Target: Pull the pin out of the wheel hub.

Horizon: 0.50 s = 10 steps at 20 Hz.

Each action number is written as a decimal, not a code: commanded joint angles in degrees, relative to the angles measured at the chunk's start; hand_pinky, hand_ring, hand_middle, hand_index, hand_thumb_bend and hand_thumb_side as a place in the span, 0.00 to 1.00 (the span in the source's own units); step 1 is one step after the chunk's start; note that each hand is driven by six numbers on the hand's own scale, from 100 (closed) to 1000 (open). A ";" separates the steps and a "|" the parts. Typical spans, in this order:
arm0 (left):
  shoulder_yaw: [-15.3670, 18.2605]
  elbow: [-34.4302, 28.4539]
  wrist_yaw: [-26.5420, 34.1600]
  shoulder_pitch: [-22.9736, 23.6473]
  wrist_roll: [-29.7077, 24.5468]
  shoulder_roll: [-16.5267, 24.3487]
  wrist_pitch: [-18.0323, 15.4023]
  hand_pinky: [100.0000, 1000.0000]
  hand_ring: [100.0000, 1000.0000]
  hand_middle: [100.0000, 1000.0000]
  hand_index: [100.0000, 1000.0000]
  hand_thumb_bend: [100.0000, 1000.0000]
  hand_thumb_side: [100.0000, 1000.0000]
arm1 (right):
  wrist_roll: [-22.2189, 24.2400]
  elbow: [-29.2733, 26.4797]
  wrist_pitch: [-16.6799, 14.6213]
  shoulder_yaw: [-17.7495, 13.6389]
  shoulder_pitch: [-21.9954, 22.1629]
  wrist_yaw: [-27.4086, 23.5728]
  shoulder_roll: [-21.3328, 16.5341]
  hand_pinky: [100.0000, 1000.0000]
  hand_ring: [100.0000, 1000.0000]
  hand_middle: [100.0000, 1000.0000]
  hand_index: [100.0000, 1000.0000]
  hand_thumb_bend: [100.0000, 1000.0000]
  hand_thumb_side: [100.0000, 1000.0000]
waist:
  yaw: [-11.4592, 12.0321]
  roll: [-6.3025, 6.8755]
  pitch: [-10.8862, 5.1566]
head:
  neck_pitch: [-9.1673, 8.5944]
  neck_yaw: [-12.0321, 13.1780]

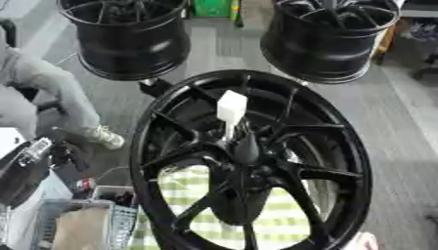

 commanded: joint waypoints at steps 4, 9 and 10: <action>-0.19 -0.82 0.22 -0.64 -0.17 0.12 -0.28 0.56 0.41 0.54 0.68 0.00 0.91 | 0.61 1.41 -2.90 1.96 -1.90 -1.28 1.05 0.52 0.55 0.71 0.88 0.00 0.37 | 0.00 0.29 -0.22 | -0.15 -0.50; -0.21 -0.79 0.08 -0.59 -0.32 0.10 -0.32 0.56 0.41 0.54 0.68 0.00 0.91 | 0.97 2.45 -3.81 2.84 -2.53 -1.89 1.70 0.52 0.54 0.71 0.88 0.00 0.38 | -0.06 0.22 -0.03 | -0.15 -0.63; -0.23 -0.78 0.04 -0.58 -0.35 0.11 -0.31 0.56 0.41 0.54 0.68 0.00 0.91 | 1.14 2.61 -3.91 3.02 -2.59 -1.98 1.82 0.52 0.55 0.71 0.88 0.00 0.38 | -0.09 0.21 -0.01 | -0.15 -0.68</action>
